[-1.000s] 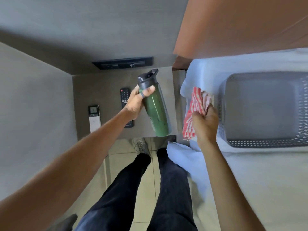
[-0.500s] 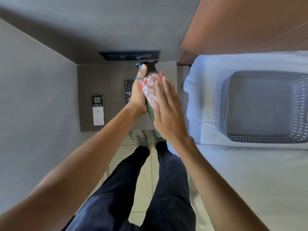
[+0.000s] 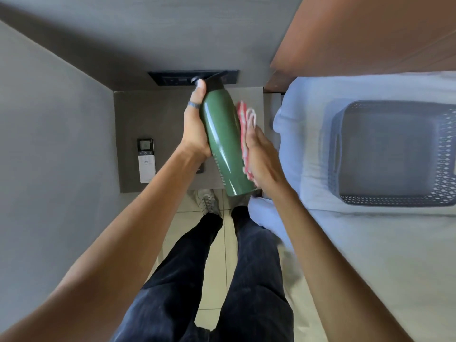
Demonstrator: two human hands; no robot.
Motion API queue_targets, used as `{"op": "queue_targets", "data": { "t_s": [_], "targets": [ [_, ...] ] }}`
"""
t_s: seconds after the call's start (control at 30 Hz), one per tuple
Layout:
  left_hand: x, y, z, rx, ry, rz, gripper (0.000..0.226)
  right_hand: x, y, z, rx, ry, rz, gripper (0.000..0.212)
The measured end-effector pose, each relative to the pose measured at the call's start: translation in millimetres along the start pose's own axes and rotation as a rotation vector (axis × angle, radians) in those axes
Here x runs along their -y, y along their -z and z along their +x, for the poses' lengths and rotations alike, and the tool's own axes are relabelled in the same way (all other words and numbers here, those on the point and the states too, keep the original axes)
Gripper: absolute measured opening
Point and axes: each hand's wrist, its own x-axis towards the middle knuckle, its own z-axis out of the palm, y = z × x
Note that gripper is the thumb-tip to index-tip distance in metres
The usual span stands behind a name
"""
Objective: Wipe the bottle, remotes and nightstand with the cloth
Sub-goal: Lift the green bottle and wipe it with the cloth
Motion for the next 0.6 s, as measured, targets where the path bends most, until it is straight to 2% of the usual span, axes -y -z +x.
{"op": "queue_targets", "data": {
  "t_s": [0.07, 0.1, 0.17, 0.2, 0.27, 0.3, 0.37, 0.4, 0.47, 0.53, 0.6],
  "targets": [
    [-3, 6, -1, -0.05, -0.02, -0.004, 0.066, -8, -3, -27, 0.061, 0.051, 0.025, 0.044],
    [-1, 7, -1, -0.079, -0.028, -0.013, 0.066, -14, -9, -42, 0.031, 0.115, 0.018, 0.039],
    [6, 8, 0, -0.136, -0.03, -0.012, 0.066, -22, -20, -68, -0.062, 0.24, -0.127, 0.047],
    [11, 7, 0, -0.148, -0.024, -0.014, 0.065, -23, -25, -70, -0.111, 0.302, -0.287, 0.053],
    [17, 7, 0, -0.113, 0.019, -0.047, 0.065, -15, -30, -55, -0.067, 0.384, -0.466, 0.062],
    [15, 6, -1, -0.063, 0.055, -0.069, 0.066, -8, -30, -43, -0.025, 0.384, -0.465, 0.062],
    [10, 8, 0, 0.023, 0.092, -0.042, 0.072, 5, -25, -14, 0.019, 0.279, -0.244, 0.051],
    [9, 9, 0, 0.031, 0.083, -0.001, 0.073, 7, -20, 0, 0.015, 0.174, -0.089, 0.042],
    [6, 12, -1, 0.007, 0.048, 0.035, 0.071, 7, -11, 1, -0.017, 0.148, 0.01, 0.04],
    [0, 16, -1, -0.079, 0.016, 0.021, 0.066, -7, -16, -35, 0.026, 0.215, -0.037, 0.048],
    [0, 22, -3, -0.163, -0.002, 0.018, 0.063, -18, -31, -66, 0.092, 0.314, -0.283, 0.06]
  ]
}}
